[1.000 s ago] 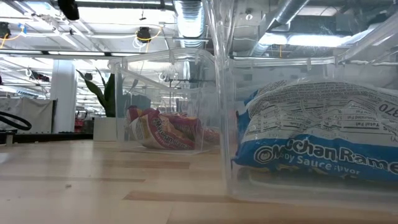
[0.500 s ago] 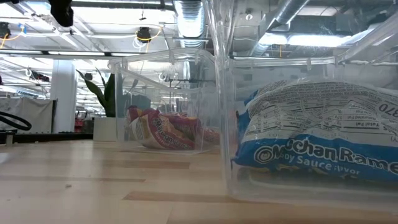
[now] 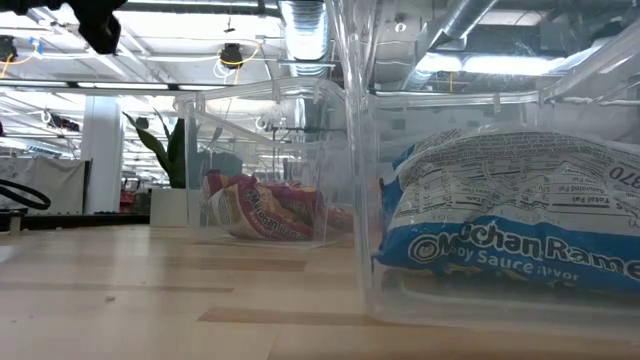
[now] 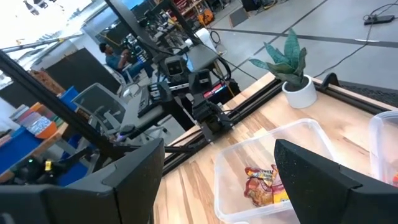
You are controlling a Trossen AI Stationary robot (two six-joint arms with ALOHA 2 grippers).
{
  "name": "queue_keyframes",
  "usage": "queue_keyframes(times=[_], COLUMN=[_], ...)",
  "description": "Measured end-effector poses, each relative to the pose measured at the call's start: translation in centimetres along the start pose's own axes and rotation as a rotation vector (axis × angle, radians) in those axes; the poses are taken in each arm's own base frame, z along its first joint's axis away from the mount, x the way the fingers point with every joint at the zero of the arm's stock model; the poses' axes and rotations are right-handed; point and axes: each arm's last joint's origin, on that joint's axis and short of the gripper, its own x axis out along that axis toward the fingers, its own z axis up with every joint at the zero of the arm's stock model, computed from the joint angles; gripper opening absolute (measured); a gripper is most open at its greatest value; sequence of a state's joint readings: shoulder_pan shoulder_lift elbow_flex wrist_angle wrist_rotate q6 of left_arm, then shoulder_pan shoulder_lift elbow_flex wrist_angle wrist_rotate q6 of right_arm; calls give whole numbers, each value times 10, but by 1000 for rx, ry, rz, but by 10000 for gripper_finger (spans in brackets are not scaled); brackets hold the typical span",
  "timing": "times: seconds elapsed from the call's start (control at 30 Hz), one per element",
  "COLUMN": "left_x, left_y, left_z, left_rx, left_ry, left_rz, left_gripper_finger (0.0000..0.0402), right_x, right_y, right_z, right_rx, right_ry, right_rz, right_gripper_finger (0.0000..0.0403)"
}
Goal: Sort Maruchan noodles
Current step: Return to Home Position
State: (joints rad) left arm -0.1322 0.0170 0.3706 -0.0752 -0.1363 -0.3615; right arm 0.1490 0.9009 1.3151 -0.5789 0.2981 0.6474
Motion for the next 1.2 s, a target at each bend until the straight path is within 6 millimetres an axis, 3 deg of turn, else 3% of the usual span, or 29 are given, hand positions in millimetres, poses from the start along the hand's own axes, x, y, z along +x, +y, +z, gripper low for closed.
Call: queue_keyframes(times=[0.17, 0.3, 0.43, 0.63, 0.97, 1.2], left_x=[0, 0, 0, 0, 0, 3], left_y=[1, 1, 2, 1, 1, 7], left_z=[-5, -7, -9, -10, -11, -27], left_rx=[-3, 22, 63, 121, 182, 189], left_ry=[55, 85, 92, 107, 102, 91], left_rz=[-12, -18, -18, -75, -83, -82], left_gripper_finger=[232, 205, 144, 17, 0, 0], right_x=[0, 0, 0, 0, 1, 1], right_y=[0, 0, 0, -1, -1, -1], right_z=[0, 0, 0, -2, -3, -3], right_rx=[0, 0, 0, 28, 27, 50], right_ry=[8, 8, 8, 23, 30, 29], right_rz=[10, 10, 10, -3, -9, -9], right_gripper_finger=[327, 327, 327, 327, 327, 322])
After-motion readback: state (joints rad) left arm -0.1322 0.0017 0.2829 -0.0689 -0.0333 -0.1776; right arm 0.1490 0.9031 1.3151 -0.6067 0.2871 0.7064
